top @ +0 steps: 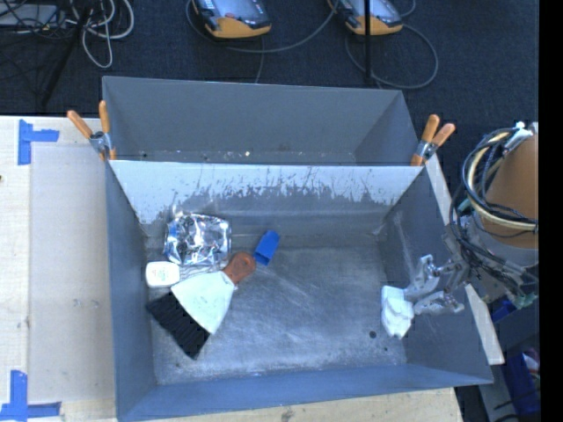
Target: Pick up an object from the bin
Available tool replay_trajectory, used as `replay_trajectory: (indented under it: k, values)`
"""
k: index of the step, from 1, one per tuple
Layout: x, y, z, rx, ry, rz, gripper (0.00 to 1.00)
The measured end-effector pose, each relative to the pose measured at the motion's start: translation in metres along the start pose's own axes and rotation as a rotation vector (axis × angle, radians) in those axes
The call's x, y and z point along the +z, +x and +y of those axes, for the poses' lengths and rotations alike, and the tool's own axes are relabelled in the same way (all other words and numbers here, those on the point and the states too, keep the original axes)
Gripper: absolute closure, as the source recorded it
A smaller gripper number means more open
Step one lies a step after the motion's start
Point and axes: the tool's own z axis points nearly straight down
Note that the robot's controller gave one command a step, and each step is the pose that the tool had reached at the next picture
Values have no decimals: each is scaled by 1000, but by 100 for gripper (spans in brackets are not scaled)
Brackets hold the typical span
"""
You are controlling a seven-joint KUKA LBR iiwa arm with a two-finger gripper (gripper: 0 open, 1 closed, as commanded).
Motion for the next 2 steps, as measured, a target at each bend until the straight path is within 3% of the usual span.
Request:
replay_trajectory:
  k: [2]
  values:
    - [0,0,0,1,0,0,100]
